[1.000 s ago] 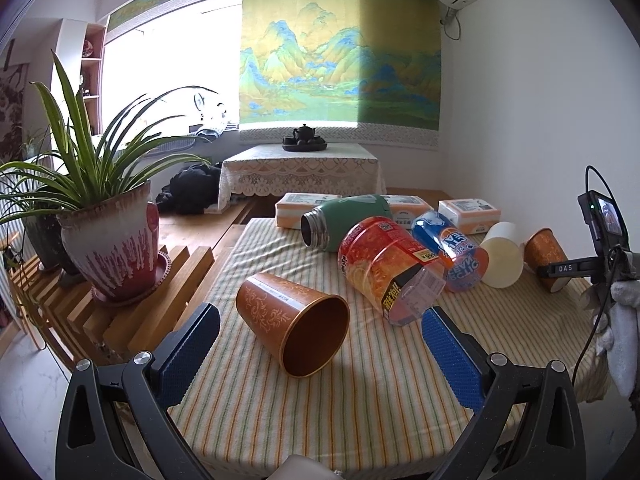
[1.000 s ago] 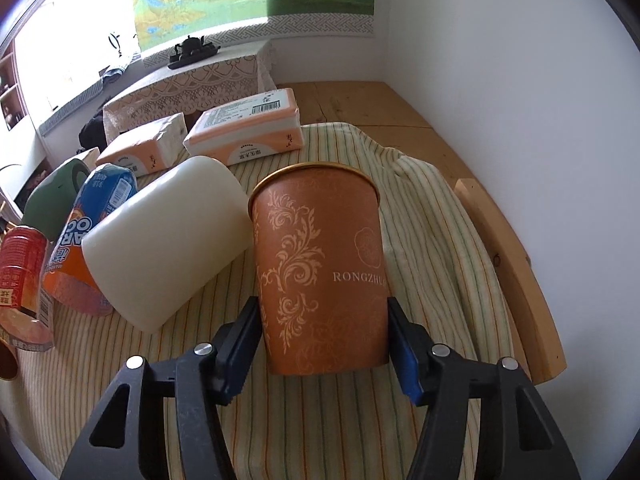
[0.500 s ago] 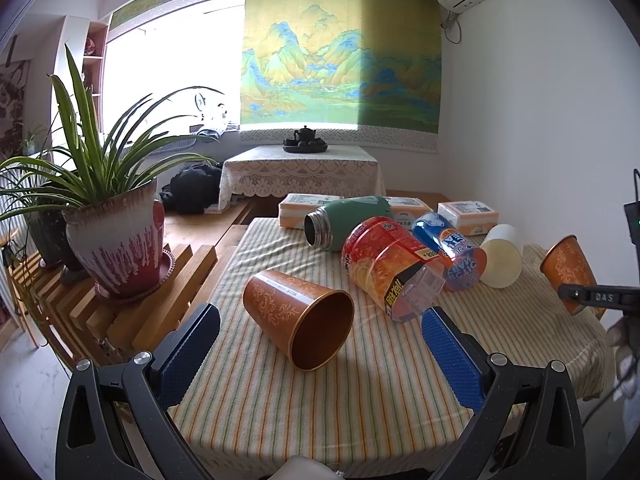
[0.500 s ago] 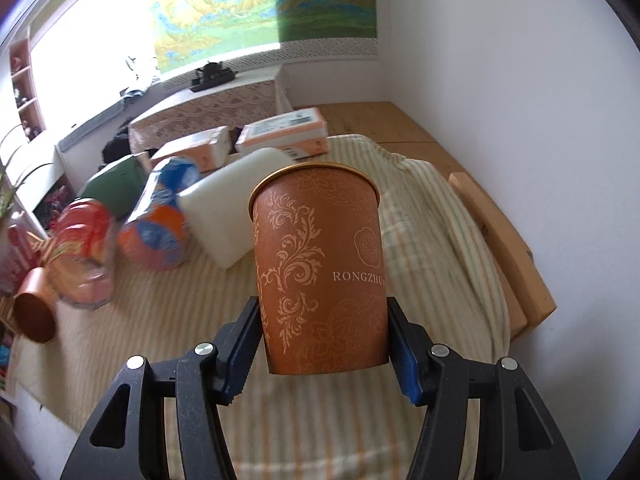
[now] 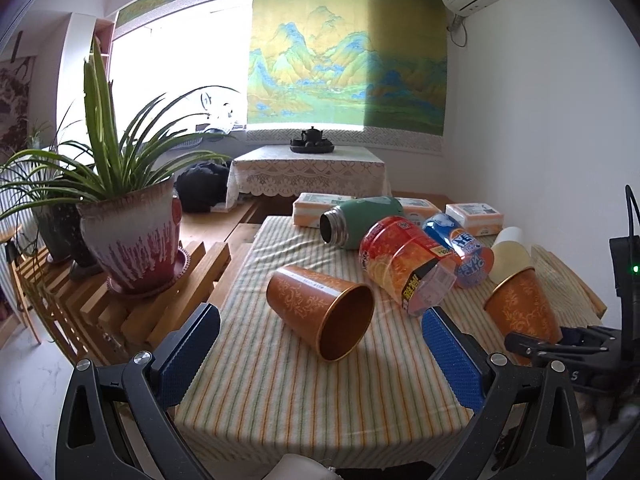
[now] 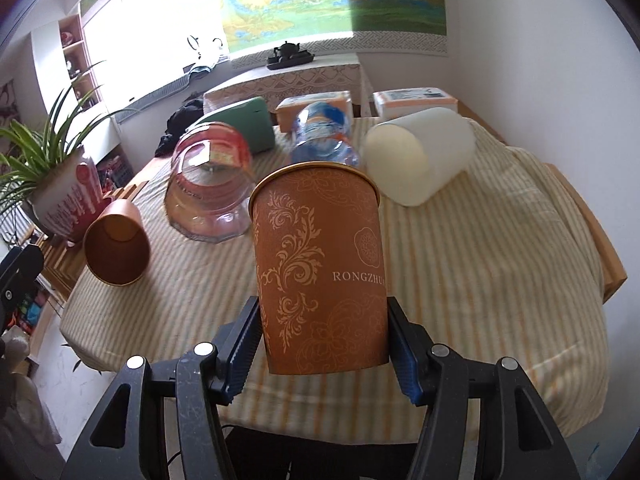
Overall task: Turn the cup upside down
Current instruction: 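Lift the orange cup with the right gripper and carry it toward the left gripper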
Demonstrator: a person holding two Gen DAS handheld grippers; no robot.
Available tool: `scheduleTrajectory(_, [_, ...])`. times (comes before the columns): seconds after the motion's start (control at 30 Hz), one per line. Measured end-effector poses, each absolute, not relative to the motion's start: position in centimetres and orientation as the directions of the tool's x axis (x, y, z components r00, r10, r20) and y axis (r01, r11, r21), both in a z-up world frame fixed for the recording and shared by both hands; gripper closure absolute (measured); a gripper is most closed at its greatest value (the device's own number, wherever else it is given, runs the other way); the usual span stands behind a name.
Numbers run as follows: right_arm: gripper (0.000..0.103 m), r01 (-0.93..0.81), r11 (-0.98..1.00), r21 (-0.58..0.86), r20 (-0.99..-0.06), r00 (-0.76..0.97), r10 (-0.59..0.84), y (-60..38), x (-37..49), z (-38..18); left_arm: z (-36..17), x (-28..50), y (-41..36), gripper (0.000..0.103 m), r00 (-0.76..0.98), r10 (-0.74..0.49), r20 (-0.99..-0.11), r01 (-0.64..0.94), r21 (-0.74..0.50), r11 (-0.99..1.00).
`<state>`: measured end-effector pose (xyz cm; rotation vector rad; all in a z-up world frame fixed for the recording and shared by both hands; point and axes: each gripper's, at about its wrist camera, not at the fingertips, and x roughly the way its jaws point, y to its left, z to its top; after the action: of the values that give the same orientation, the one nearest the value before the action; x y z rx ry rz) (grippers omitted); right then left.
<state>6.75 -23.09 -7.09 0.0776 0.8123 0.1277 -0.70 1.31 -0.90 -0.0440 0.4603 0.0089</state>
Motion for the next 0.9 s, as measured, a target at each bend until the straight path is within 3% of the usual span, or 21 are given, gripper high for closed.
scheduleTrajectory(0.1, [0.046,-0.124,0.987,0.103,-0.707,0.689,0.16,-22.0,6.3,-7.3,-0.9,-0.9,1.8,0.001,0.895,0.008,-0.445,-0.032,-0.047,0.998])
scheduleTrajectory(0.17, [0.032,-0.131,0.987,0.093,-0.693,0.703,0.159,-21.9,5.8,-7.0,-0.8,-1.1,1.9,0.001,0.897,0.007,-0.443,-0.033,-0.053,0.998])
scheduleTrajectory(0.23, [0.028,-0.132,0.985,0.11,-0.674,0.718,0.172,-22.2,5.4,-6.6,-0.8,-1.3,1.8,0.001,0.896,0.007,-0.443,-0.032,-0.05,0.998])
scheduleTrajectory(0.4, [0.027,-0.111,0.978,0.175,-0.638,0.744,0.198,-24.3,3.7,-5.6,-1.1,-1.7,0.4,0.001,0.889,-0.027,-0.457,-0.001,-0.06,0.998])
scheduleTrajectory(0.9, [0.027,0.106,0.982,0.157,-0.565,0.825,0.001,-33.6,-1.4,-5.4,-3.8,-1.3,-12.3,0.001,0.832,-0.178,-0.526,0.189,-0.035,0.981])
